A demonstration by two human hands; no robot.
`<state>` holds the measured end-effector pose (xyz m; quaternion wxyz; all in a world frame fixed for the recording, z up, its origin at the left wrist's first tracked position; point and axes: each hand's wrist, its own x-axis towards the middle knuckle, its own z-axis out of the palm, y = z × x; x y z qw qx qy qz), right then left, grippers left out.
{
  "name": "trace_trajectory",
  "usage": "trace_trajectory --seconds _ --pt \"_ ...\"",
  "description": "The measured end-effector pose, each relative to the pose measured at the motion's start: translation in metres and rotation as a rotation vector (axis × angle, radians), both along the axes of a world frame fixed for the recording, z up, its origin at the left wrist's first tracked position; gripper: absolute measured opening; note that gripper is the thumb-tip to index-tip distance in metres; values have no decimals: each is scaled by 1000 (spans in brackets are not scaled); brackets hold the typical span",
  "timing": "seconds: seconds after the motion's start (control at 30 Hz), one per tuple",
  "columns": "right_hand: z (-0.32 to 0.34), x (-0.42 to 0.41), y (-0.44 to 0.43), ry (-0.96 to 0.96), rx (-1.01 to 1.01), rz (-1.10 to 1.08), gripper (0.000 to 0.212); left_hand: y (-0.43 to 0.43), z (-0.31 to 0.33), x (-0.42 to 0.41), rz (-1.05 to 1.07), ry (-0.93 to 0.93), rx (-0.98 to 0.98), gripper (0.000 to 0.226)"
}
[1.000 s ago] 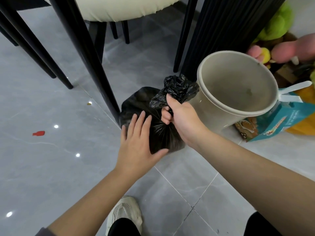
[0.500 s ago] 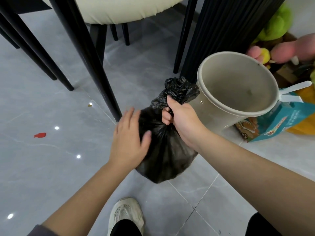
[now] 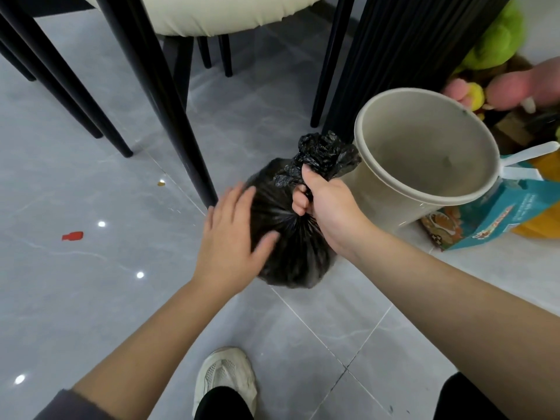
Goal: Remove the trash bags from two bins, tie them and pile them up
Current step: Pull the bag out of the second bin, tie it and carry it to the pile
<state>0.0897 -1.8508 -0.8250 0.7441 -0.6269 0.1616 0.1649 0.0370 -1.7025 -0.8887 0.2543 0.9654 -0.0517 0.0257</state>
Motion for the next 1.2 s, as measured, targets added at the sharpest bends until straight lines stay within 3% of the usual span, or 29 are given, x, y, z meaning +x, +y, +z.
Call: trace_trajectory --seconds 0.1,0.23,0.33,0.43,0.6,0.73,0.87,0.97,1.03,1.1,1.2 --pt "0 2 2 5 34 -34 38 -5 -4 -3 -99 9 136 89" --pt "-3 1 1 20 -15 5 38 -4 1 2 19 9 48 72" --pt "-2 0 3 18 -29 30 40 -7 -2 -1 -86 9 129 83" --pt "-3 0 5 20 -8 1 40 3 -3 5 56 25 102 79" --pt "-2 1 4 12 -49 48 40 -4 -4 -1 -29 41 153 84" --pt "-4 2 4 12 -67 18 40 5 -3 10 133 26 19 68" --pt "-4 6 2 -29 -161 20 41 -1 -9 7 -13 49 115 84" --pt "-5 6 1 -23 -183 10 40 10 -7 17 153 52 68 73" --pt "-7 6 1 -6 -164 -8 40 7 -5 15 61 48 25 79" --pt "-7 6 2 3 -162 -15 40 1 -9 9 -65 50 102 89" --pt "-9 6 2 -2 -191 -10 39 12 -13 17 119 65 85 80"
